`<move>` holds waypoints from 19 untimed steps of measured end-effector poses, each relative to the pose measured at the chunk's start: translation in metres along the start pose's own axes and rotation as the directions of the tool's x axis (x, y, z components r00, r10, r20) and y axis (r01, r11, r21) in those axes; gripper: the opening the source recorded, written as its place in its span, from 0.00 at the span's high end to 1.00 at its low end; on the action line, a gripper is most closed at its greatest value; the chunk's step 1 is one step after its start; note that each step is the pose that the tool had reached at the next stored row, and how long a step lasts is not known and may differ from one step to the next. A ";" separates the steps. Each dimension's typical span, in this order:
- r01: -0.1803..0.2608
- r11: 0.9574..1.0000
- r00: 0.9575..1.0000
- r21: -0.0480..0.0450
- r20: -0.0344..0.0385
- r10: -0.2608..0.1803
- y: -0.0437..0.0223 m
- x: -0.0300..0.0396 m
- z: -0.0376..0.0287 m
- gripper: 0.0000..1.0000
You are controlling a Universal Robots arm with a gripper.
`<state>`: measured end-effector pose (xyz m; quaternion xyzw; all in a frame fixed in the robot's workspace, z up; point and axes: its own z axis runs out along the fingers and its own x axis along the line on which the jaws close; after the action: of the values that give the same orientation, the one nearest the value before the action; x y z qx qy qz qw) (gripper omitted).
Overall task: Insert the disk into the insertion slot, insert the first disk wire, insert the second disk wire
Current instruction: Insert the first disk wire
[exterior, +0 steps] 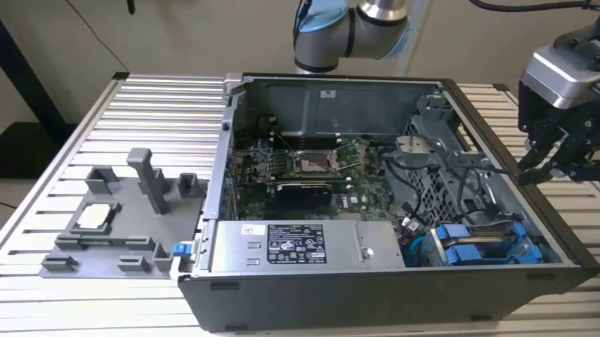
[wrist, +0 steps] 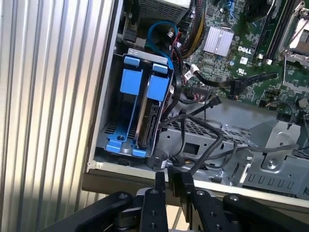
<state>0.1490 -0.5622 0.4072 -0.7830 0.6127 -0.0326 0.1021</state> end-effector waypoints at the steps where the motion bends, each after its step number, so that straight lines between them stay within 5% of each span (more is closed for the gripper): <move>1: 0.010 1.000 1.000 0.010 -0.011 -0.010 -0.0006 -0.0041 0.0010 0.73; 2: 0.019 1.000 1.000 0.024 -0.022 -0.019 -0.0008 -0.0085 0.0028 0.73; 3: 0.022 0.999 0.999 0.027 -0.027 -0.021 -0.0003 -0.0100 0.0035 0.73; 10: 0.038 0.999 0.996 0.021 -0.079 -0.036 0.0045 -0.0134 0.0067 0.73; 19: 0.041 0.999 0.996 0.025 -0.087 -0.038 0.0051 -0.0167 0.0122 0.73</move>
<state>0.1421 -0.5458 0.3954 -0.7914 0.6004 -0.0766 0.0855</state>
